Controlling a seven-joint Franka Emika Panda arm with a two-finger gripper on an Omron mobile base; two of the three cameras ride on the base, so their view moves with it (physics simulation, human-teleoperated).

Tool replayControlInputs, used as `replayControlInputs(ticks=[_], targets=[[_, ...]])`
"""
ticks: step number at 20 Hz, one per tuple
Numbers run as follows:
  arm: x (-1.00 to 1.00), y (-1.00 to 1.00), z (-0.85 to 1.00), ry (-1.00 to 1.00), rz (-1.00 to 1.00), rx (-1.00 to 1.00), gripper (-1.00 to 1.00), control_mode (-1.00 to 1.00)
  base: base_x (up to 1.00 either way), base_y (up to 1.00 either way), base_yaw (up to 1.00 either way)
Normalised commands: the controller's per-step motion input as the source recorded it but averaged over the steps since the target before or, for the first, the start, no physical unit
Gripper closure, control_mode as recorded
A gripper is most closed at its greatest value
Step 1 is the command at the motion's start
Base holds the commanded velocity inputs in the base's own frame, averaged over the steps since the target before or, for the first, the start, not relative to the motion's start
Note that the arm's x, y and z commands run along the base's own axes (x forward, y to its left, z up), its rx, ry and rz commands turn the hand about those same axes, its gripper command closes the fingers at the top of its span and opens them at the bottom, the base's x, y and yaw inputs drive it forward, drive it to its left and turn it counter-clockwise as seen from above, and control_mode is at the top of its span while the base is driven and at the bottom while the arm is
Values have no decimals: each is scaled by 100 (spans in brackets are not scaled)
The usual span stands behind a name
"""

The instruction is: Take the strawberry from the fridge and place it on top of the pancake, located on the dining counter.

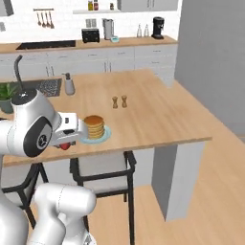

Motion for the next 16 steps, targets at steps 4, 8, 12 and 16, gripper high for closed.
replayControlInputs(ticks=[4,8,12,16], targets=[[0,0,0,0,0,0,100,100,67,-29,51],[0,0,0,0,0,0,100,100,51,-46,40],[0,0,0,0,0,0,100,100,58,-53,30],[0,0,0,0,0,0,100,100,72,-22,20]])
